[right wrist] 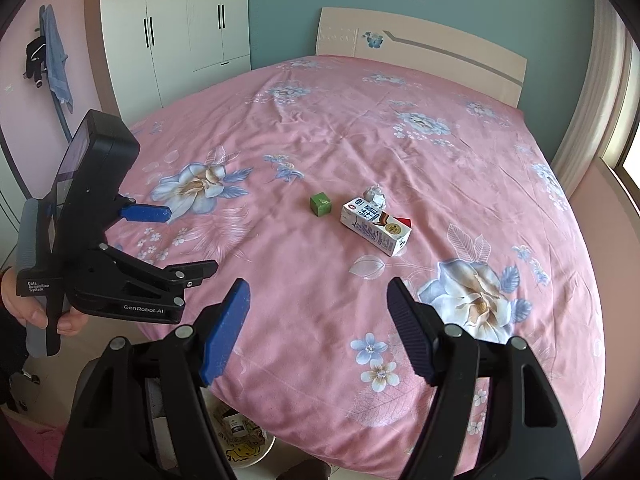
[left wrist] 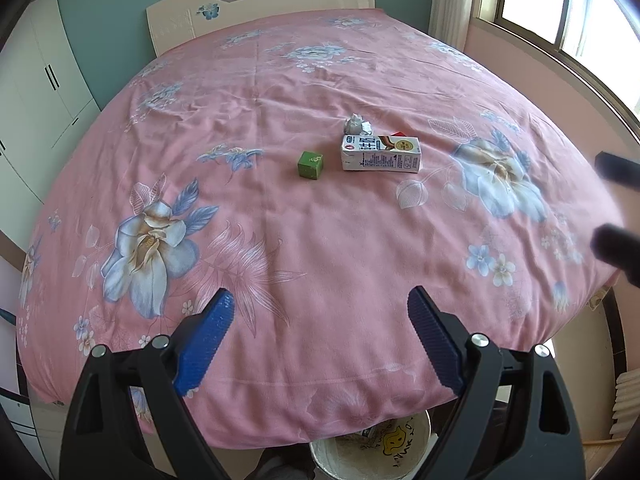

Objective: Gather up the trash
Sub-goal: 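Move both open tools back toward the items on the bed, then grasp the green box with the left tool while the right tool grasps the crumpled foil, then lift the green box and crumpled foil and carry them over the bin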

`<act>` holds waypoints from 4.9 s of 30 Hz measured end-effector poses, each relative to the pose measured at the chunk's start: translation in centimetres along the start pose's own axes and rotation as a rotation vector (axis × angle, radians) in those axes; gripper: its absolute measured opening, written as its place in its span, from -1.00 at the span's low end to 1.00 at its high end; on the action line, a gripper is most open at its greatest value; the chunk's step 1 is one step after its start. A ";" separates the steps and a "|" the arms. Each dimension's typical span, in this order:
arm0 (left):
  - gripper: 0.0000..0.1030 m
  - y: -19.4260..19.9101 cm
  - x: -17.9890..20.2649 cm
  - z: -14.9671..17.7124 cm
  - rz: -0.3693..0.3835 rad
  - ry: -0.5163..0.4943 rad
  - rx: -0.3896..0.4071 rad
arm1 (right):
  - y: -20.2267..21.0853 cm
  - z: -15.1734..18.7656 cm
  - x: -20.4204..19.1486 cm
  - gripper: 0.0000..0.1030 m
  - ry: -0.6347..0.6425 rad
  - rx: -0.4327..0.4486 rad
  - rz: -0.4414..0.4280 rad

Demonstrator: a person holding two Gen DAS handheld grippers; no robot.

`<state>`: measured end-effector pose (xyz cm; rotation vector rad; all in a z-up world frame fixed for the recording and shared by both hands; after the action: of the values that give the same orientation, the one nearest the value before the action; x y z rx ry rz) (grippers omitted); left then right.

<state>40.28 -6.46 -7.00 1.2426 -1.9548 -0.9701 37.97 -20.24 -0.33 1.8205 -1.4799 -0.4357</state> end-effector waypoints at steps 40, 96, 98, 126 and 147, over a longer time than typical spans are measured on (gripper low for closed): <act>0.75 -22.3 -9.0 -11.5 0.050 0.081 -0.016 | -35.9 -9.6 4.5 0.38 -0.141 -0.326 0.030; -0.38 15.3 -2.0 -10.9 -0.115 -0.061 0.293 | 5.3 -13.8 -0.1 -0.29 0.031 0.064 0.073; -0.38 17.3 -1.3 -10.2 -0.137 -0.075 0.307 | 7.9 -13.5 -0.4 -0.29 0.038 0.091 0.080; -0.38 25.1 1.5 2.6 -0.155 -0.153 0.273 | 22.4 -2.5 -6.3 -0.29 0.162 0.181 0.083; -0.38 11.3 0.8 12.1 -0.107 -0.162 -0.035 | 11.4 8.0 -10.2 -0.29 0.192 -0.048 -0.026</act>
<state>24.98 -0.89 -3.98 1.2950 -2.0008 -1.1866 21.96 -14.01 0.61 1.7919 -1.3060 -0.2973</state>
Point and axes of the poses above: each gripper's, at about its wrist camera, not at the fingertips, and y roughly against the way its jaws point, x to its right, z to its underside, the point moved 7 cm from there along -y, roughly the way its jaws point, and after that the axes turned 12 degrees about z, right-handed, at the moved point
